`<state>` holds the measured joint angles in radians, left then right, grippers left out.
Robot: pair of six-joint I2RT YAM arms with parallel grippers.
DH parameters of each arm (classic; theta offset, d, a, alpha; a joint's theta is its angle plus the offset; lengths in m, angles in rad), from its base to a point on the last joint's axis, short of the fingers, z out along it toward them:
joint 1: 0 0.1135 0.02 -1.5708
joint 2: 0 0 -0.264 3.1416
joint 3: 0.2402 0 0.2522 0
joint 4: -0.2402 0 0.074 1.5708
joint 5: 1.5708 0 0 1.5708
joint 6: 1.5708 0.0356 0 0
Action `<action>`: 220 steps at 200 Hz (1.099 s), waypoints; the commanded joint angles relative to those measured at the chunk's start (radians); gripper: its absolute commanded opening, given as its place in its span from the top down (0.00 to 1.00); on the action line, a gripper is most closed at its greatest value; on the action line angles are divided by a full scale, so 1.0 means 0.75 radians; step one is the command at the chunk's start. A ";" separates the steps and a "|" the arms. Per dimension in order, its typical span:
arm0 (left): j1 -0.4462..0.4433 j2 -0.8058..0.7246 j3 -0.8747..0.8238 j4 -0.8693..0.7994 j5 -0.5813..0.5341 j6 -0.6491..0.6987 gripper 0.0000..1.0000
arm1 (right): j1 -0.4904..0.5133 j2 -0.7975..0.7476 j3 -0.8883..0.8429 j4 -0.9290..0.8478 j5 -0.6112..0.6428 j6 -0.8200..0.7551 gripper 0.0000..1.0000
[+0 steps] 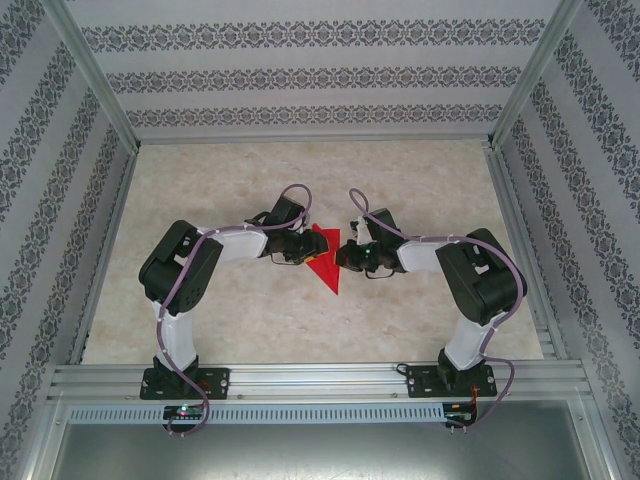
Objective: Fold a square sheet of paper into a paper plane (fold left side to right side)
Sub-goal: Fourth fold the wing at the center of the table.
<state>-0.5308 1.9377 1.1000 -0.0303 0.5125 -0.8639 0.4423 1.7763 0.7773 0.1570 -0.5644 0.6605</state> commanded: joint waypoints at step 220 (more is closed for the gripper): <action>-0.022 0.084 0.236 -0.098 0.072 0.089 0.74 | 0.055 0.082 0.040 -0.183 0.112 -0.098 0.98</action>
<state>-0.5312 1.9335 1.2526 -0.1184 0.5240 -0.7971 0.4583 1.8076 0.8249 0.0967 -0.5316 0.6205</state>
